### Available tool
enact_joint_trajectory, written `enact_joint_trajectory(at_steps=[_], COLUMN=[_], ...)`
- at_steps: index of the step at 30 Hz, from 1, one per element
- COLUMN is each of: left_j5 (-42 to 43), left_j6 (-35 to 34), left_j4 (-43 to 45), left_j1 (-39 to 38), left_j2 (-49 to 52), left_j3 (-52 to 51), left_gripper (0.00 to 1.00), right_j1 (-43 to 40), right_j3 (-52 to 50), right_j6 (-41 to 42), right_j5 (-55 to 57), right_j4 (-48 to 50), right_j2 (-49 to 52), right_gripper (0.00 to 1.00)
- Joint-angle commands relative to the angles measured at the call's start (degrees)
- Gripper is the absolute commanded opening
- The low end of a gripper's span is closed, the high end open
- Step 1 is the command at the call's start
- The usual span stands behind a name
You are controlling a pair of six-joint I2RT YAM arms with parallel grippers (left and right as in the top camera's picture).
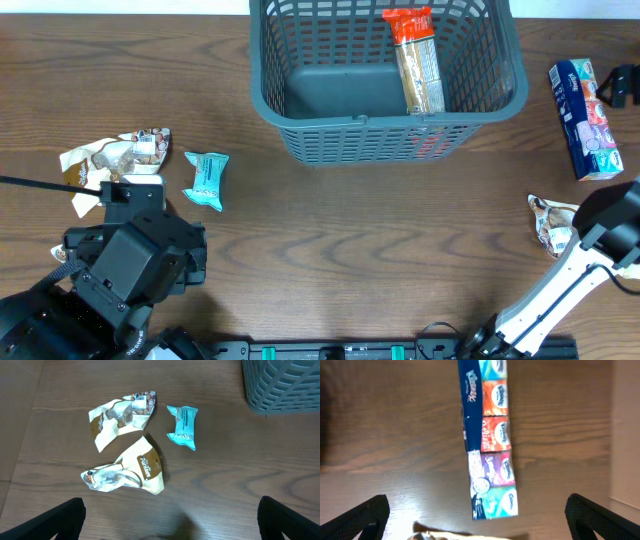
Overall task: Pack container
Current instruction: 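Move the right gripper to the blue tissue box and grasp it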
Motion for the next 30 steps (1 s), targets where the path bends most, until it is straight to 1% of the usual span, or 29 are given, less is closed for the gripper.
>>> enact_joint_trajectory(at_steps=[1,5,14,19,25,30], left_j5=[-1.3,-1.3,-1.3,-1.3,-1.3,-1.3], left_j6=[0.0,0.0,0.0,0.0,0.0,0.0], left_j4=[-0.5,-0.5,-0.5,-0.5,-0.5,-0.5], left_j1=[-0.1,-0.1,-0.1,-0.1,-0.1,-0.1], left_j2=[0.0,0.0,0.0,0.0,0.0,0.0], left_j3=[0.8,0.8,0.8,0.8,0.8,0.8], left_gripper=[0.99,0.99,0.99,0.99,0.99,0.99], right_j1=[0.1,0.1,0.1,0.1,0.1,0.1], right_j3=[0.5,0.5,0.4,0.3,0.3,0.2], right_j6=[-1.6,-2.0,-7.3,-7.3,-3.8,-3.7], right_j5=[0.5,4.3,4.9,6.1,6.6,6.8], right_j4=[0.3,-0.4,0.7,1.1,2.7,2.7], right_j2=[1.4,5.6,10.4,13.0,15.7,17.5], right_gripper=[0.99,0.99,0.99,0.99,0.99,0.99])
